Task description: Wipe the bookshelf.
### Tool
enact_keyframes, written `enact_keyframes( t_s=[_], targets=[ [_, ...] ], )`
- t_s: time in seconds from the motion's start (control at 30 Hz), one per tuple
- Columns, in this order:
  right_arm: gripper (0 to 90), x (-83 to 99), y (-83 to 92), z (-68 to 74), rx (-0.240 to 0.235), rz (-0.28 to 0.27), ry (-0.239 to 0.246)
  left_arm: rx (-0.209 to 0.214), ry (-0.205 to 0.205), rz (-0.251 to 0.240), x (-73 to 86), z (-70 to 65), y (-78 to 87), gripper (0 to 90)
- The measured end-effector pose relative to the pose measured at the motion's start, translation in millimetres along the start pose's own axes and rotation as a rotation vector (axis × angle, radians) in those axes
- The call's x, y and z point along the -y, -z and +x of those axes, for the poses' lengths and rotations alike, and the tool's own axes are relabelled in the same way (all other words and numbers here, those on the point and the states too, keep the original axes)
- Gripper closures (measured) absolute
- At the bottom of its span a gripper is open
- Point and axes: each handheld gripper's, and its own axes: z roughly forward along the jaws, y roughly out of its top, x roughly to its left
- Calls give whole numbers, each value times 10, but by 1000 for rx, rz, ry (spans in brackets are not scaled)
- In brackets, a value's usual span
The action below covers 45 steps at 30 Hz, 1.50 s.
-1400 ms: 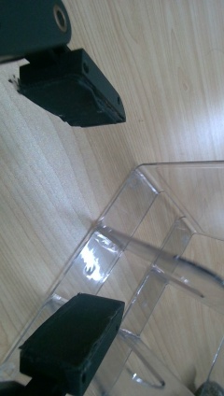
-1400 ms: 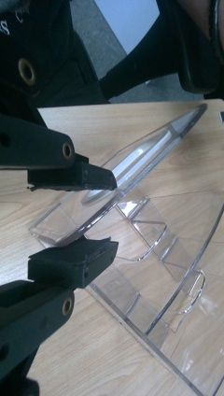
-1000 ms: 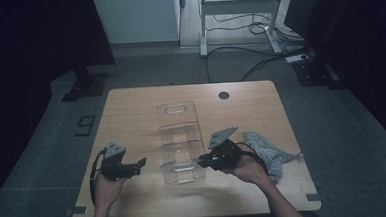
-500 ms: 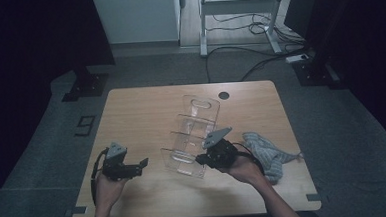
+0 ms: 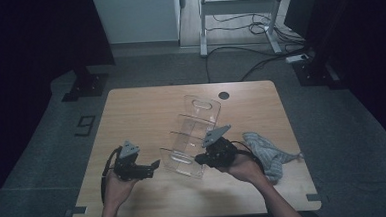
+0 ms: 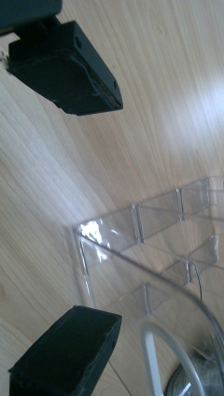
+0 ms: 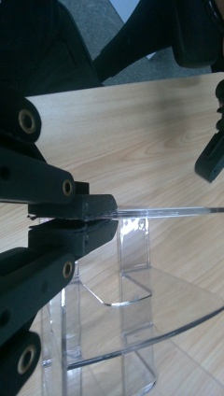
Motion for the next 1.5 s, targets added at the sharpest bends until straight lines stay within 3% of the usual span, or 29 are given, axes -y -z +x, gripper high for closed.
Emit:
enact_keyframes(
  t_s=[0.33, 0.57, 0.67, 0.73, 1.03, 1.13, 1.3, 1.4, 1.5],
  targets=[
    [838, -104, -103, 99, -31, 15, 17, 18, -16, -18, -123, -105, -93, 9],
    [823, -162, -170, 160, -50, 17, 23, 0, -36, -17, -154, -157, -165, 34],
    [818, -185, -198, 181, -55, 16, 21, -5, -22, -29, -157, -155, -180, 45],
    [813, -200, -209, 191, -57, 19, 23, -26, -16, -38, -164, -151, -170, 96],
    [803, -220, -240, 205, -62, 15, 19, -20, -30, -41, -168, -176, -225, 159],
    [793, -220, -232, 206, -62, 15, 23, -27, -53, -37, -182, -211, -245, 191],
    [660, -201, -153, 164, -42, 4, 24, -34, -70, -32, -186, -244, -224, 301],
    [570, -169, -102, 119, -34, -6, 20, -46, -74, -25, -189, -249, -215, 312],
    [486, -137, -29, 53, 10, -15, 11, -40, -71, -26, -181, -227, -207, 318]
  ],
)
